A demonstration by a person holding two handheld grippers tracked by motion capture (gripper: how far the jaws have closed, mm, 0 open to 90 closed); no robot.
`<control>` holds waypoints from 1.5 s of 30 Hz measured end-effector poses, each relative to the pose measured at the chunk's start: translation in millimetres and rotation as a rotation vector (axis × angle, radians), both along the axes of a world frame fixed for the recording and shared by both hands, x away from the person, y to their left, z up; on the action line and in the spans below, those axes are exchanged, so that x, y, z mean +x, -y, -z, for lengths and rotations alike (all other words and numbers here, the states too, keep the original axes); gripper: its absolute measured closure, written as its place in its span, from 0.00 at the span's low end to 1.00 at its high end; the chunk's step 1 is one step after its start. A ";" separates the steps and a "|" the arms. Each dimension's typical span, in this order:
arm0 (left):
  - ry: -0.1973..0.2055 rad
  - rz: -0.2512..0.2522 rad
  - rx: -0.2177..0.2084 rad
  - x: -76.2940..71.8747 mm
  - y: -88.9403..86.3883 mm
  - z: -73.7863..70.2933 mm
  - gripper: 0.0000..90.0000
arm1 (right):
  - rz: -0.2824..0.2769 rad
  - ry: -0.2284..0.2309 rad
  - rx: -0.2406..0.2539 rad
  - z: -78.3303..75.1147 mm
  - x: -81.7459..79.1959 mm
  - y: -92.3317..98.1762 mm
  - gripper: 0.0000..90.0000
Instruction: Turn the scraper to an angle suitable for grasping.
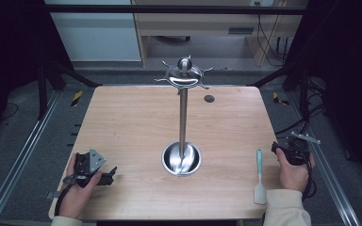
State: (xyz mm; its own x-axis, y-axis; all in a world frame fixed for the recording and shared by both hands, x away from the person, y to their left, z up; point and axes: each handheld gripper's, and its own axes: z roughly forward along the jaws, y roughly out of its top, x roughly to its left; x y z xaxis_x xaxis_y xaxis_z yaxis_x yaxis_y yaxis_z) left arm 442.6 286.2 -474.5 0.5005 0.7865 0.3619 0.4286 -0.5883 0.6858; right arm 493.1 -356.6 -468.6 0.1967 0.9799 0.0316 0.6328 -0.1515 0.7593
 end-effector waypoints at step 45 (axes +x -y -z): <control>-0.003 0.019 0.031 -0.6 1.6 0.2 0.03 | -0.267 -0.154 0.026 3.6 1.7 -22.4 1.00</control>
